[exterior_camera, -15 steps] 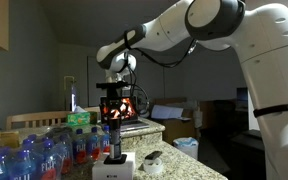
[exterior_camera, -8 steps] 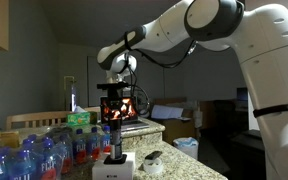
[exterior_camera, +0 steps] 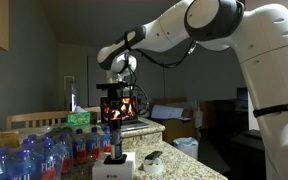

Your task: Pick up the bottle and remote, then put them on the box

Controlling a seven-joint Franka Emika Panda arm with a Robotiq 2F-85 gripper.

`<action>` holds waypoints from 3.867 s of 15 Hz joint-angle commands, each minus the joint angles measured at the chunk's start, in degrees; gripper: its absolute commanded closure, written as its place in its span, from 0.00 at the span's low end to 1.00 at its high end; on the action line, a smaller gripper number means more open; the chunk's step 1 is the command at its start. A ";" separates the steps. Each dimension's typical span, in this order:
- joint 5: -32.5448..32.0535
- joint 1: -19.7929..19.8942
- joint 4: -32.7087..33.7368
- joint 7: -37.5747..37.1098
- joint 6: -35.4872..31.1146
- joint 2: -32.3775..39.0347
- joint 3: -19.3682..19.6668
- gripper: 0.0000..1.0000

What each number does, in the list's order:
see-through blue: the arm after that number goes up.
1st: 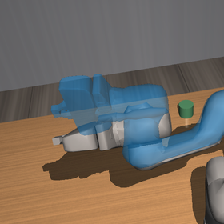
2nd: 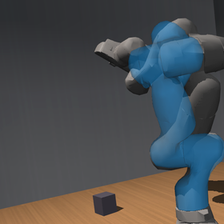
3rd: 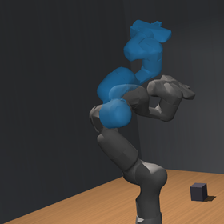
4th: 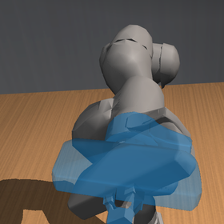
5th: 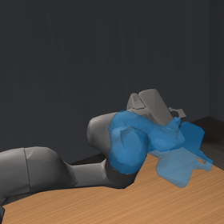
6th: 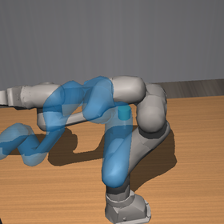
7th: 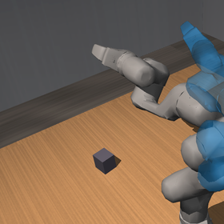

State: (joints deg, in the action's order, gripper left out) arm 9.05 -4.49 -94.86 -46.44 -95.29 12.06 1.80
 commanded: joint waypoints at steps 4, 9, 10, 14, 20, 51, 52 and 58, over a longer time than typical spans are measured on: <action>1.03 0.50 -0.58 -2.17 -0.18 -0.81 -0.41 0.69; 0.79 0.42 -0.23 -2.81 0.30 -0.69 -0.39 0.69; 0.82 0.44 -0.16 -2.98 0.43 -0.65 -0.40 0.69; 0.77 0.47 -0.19 -4.08 0.66 -0.74 -0.39 0.69; 0.78 0.46 -0.39 -4.23 0.37 -1.01 -0.43 0.05; -3.03 14.24 -12.24 24.08 -3.74 -1.23 9.27 0.00; -3.07 13.78 -11.27 25.95 -3.63 1.07 8.64 0.00; -3.49 11.62 -7.27 26.78 -3.32 7.95 6.56 0.00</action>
State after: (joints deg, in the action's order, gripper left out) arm 5.49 7.32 -102.21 -19.75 -98.76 20.03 8.08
